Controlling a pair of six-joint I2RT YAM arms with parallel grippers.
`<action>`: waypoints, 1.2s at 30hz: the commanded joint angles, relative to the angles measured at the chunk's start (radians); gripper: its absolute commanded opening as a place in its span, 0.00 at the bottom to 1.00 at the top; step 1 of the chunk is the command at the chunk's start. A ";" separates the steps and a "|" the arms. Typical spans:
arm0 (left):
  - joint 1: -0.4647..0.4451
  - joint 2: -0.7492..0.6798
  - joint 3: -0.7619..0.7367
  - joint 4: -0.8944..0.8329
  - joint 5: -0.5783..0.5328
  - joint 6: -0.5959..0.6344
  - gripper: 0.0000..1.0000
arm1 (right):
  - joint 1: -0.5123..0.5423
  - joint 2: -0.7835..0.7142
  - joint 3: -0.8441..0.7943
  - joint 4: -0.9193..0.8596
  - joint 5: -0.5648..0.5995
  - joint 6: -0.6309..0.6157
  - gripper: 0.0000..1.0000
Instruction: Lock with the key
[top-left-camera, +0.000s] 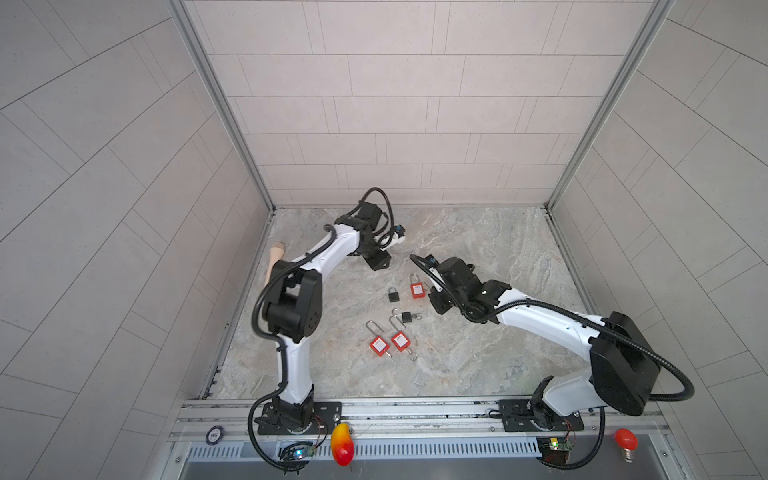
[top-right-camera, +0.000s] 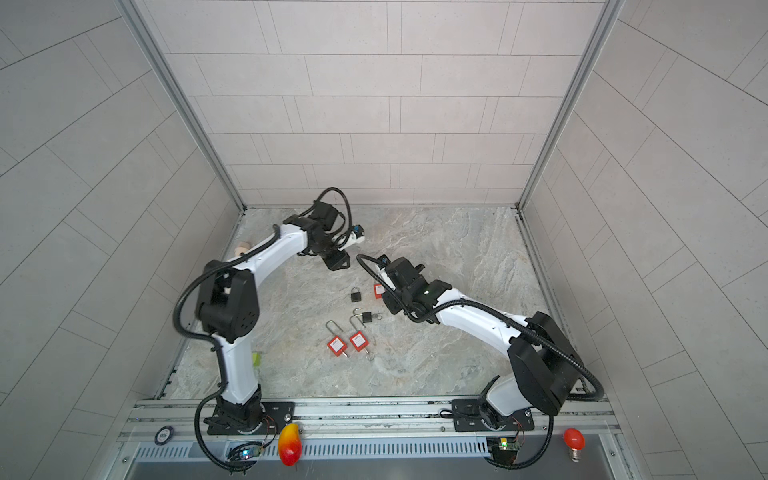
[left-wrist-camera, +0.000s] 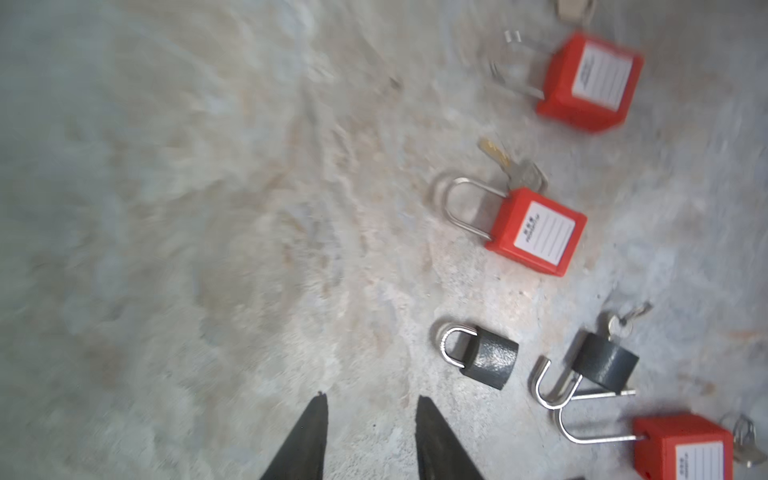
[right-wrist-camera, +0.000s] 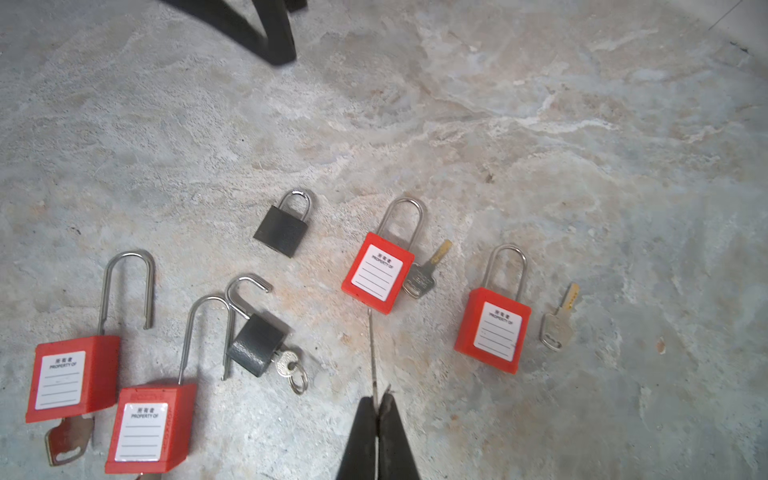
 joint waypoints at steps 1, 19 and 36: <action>0.078 -0.164 -0.201 0.349 0.135 -0.202 0.40 | 0.038 0.077 0.069 -0.042 0.044 0.079 0.00; 0.305 -0.713 -0.802 0.728 0.304 -0.476 0.41 | 0.061 0.511 0.441 -0.263 0.013 0.220 0.00; 0.312 -0.739 -0.799 0.670 0.311 -0.434 0.40 | 0.061 0.569 0.548 -0.336 0.066 0.236 0.33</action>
